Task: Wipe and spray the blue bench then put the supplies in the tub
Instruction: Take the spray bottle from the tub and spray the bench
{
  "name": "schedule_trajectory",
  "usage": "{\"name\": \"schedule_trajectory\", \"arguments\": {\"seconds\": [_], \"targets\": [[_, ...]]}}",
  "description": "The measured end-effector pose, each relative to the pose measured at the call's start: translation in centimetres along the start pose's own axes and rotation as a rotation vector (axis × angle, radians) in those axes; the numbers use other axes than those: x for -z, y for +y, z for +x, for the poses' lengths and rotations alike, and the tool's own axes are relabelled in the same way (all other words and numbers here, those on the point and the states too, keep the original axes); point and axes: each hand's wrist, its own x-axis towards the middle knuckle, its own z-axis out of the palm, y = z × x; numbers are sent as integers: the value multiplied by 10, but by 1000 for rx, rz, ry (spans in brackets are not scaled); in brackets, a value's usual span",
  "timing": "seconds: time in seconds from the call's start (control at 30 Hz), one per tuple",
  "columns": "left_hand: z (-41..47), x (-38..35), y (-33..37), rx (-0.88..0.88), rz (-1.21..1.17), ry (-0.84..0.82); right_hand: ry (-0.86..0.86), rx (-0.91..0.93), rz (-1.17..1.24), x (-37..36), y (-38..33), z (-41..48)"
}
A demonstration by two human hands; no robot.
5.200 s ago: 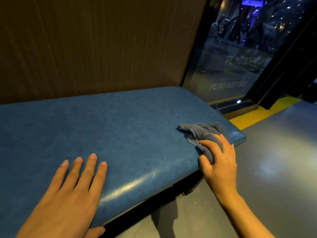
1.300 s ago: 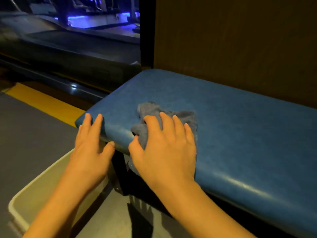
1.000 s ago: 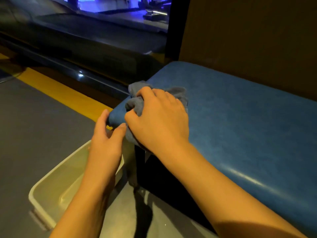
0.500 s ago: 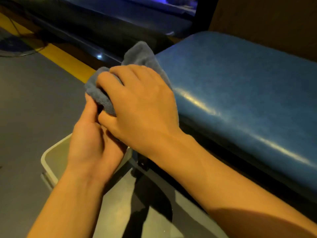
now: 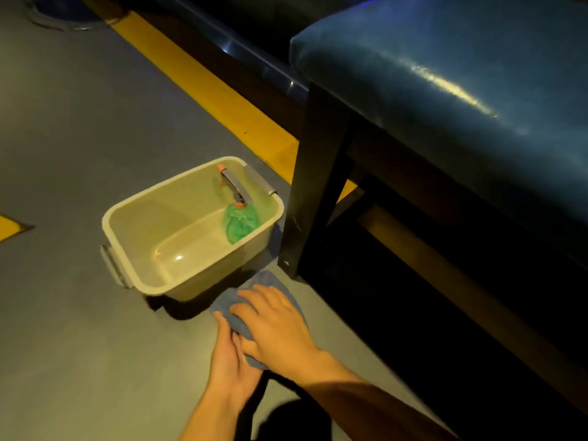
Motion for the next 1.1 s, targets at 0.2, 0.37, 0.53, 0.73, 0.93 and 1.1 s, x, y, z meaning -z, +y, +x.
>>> {"name": "schedule_trajectory", "arguments": {"seconds": [0.2, 0.37, 0.53, 0.73, 0.93, 1.1], "targets": [[25, 43, 1, -43, 371, 153, -360, -81, 217, -30, 16, -12], [29, 59, 11, -168, 696, 248, -249, -462, 520, -42, 37, -27], [31, 64, 18, -255, 865, 212, -152, -842, 715, -45, 55, -25], [38, 73, 24, -252, 957, 265, -284, -681, 624, -52, 42, -27], [25, 76, 19, -475, 1405, 646, -510, -462, 103, -46, 37, -30], [11, 68, 10, -490, 1723, 726, -545, -419, -139, -49, 30, -28]]}}
